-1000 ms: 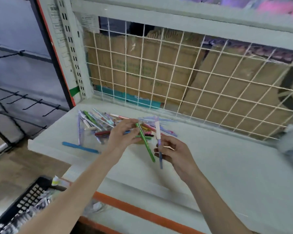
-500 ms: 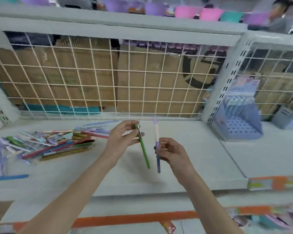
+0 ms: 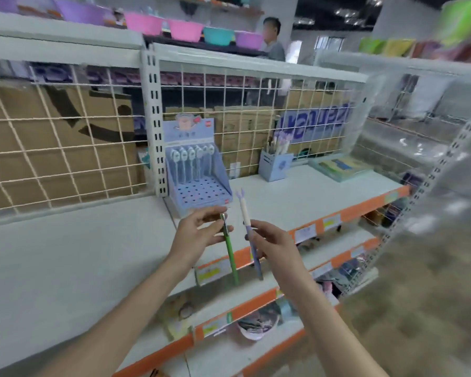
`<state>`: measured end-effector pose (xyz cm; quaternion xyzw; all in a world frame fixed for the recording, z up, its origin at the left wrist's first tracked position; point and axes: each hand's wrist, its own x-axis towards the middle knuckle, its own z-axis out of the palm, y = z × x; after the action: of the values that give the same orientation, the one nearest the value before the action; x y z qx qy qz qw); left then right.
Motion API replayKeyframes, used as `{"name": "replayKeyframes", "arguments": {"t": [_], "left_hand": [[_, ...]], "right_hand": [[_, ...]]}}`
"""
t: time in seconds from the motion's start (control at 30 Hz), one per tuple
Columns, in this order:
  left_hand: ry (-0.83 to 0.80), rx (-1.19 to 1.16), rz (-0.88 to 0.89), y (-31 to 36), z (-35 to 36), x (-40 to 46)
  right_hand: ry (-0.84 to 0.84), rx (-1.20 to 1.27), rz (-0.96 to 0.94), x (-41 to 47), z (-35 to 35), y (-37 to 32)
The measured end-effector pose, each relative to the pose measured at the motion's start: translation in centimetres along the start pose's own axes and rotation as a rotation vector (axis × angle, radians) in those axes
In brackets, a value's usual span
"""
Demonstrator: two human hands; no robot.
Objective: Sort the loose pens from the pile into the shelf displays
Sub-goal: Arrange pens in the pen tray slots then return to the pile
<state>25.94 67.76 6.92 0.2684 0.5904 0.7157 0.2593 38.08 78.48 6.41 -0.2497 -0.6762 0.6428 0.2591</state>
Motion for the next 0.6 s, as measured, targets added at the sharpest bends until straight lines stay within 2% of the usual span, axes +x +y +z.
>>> {"name": "replayKeyframes", "arguments": {"t": [0.2, 0.6], "left_hand": [[-0.079, 0.009, -0.018, -0.8, 9.6, 3.5], [-0.025, 0.039, 0.014, -2.6, 16.0, 14.8]], "right_hand": [[0.134, 0.017, -0.029, 2.2, -9.6, -1.5], [0.177, -0.032, -0.07, 13.1, -16.5, -0.3]]}}
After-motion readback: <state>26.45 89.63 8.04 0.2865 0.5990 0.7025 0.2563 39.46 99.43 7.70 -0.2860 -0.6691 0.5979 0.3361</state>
